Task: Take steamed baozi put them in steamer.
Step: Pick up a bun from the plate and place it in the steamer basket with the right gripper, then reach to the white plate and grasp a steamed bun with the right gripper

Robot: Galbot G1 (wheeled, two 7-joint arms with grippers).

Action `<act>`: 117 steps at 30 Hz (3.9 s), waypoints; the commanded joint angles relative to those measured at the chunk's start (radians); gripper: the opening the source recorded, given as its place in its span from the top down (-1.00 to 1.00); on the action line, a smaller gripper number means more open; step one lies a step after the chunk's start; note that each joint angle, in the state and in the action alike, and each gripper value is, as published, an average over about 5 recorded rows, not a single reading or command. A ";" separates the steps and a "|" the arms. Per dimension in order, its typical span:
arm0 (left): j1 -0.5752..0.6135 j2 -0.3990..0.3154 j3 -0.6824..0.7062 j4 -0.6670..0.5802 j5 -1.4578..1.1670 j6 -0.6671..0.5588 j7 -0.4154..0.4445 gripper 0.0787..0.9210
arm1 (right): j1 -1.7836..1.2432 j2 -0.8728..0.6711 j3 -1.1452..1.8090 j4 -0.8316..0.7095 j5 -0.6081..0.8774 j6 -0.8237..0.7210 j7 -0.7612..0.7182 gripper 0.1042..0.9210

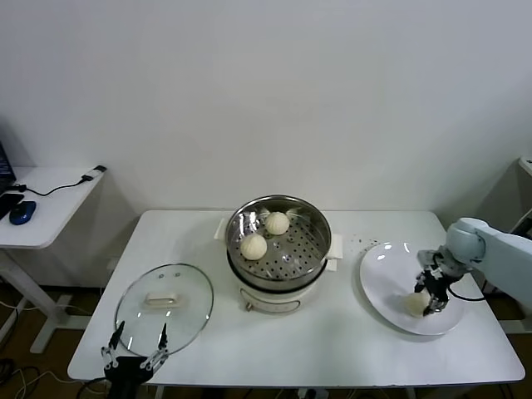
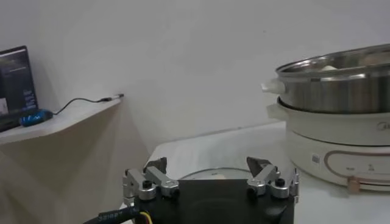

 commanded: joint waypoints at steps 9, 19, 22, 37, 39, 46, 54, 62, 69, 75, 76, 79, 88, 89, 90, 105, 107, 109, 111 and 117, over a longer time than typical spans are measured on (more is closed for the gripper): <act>0.000 0.001 0.016 0.011 0.013 0.003 0.002 -0.77 | 0.745 0.326 -0.398 0.018 -0.019 0.575 -0.073 -0.16; -0.004 0.003 0.014 0.018 0.020 0.004 0.006 -0.77 | 0.705 0.593 -0.252 0.071 -0.150 0.719 -0.037 -0.16; -0.002 0.003 0.012 0.019 0.020 0.002 0.007 -0.77 | 0.628 0.661 -0.196 0.068 -0.202 0.723 -0.032 -0.16; 0.013 0.008 -0.019 0.030 0.003 -0.011 0.016 -0.77 | 0.420 0.775 -0.198 0.086 -0.172 0.683 -0.035 -0.17; 0.012 0.008 -0.018 0.034 0.003 -0.012 0.016 -0.77 | 0.410 0.770 -0.206 0.091 -0.167 0.679 -0.038 -0.17; 0.009 0.007 -0.017 0.046 0.003 -0.014 0.015 -0.77 | 0.383 0.743 -0.229 0.115 -0.141 0.659 -0.044 -0.18; 0.007 0.007 -0.018 0.053 0.005 -0.015 0.015 -0.77 | 0.364 0.721 -0.235 0.121 -0.151 0.657 -0.047 -0.18; 0.003 0.007 -0.017 0.055 0.005 -0.014 0.014 -0.77 | 0.356 0.713 -0.222 0.114 -0.186 0.659 -0.043 -0.47; 0.002 0.007 -0.017 0.056 0.006 -0.014 0.013 -0.77 | 0.385 0.688 -0.195 0.104 -0.158 0.663 -0.045 -0.75; 0.000 0.008 -0.017 0.051 0.005 -0.013 0.013 -0.77 | 0.487 0.608 -0.199 0.041 -0.019 0.596 -0.025 -0.76; -0.001 0.009 -0.017 0.050 0.005 -0.013 0.014 -0.77 | 0.514 0.584 -0.219 0.026 0.020 0.554 -0.007 -0.76; -0.002 0.010 -0.017 0.045 0.005 -0.012 0.015 -0.77 | 0.610 0.509 -0.333 -0.006 0.190 0.377 0.083 -0.76; -0.013 0.012 -0.007 0.047 0.005 -0.011 0.018 -0.77 | 0.646 0.203 -0.438 0.013 0.505 -0.113 0.099 -0.76; -0.014 0.011 -0.005 0.046 0.006 -0.010 0.018 -0.77 | 0.622 0.163 -0.420 0.015 0.494 -0.137 0.096 -0.76; -0.016 0.011 -0.004 0.045 0.006 -0.008 0.018 -0.77 | 0.596 0.130 -0.401 0.014 0.475 -0.146 0.092 -0.76; -0.020 0.007 -0.008 0.034 0.016 0.014 0.009 -0.77 | -0.066 -0.076 0.197 -0.131 -0.171 0.028 -0.023 -0.76; -0.019 0.005 -0.007 0.031 0.020 0.016 0.008 -0.77 | -0.112 -0.052 0.251 -0.187 -0.198 0.051 -0.026 -0.76; -0.017 0.004 -0.007 0.028 0.024 0.018 0.006 -0.77 | -0.137 -0.030 0.287 -0.227 -0.211 0.062 -0.027 -0.76; -0.016 0.003 -0.008 0.027 0.027 0.019 0.004 -0.77 | -0.160 -0.011 0.319 -0.252 -0.218 0.066 -0.029 -0.76; -0.016 0.001 -0.006 0.028 0.035 0.021 -0.002 -0.77 | -0.204 0.048 0.414 -0.333 -0.258 0.081 -0.034 -0.76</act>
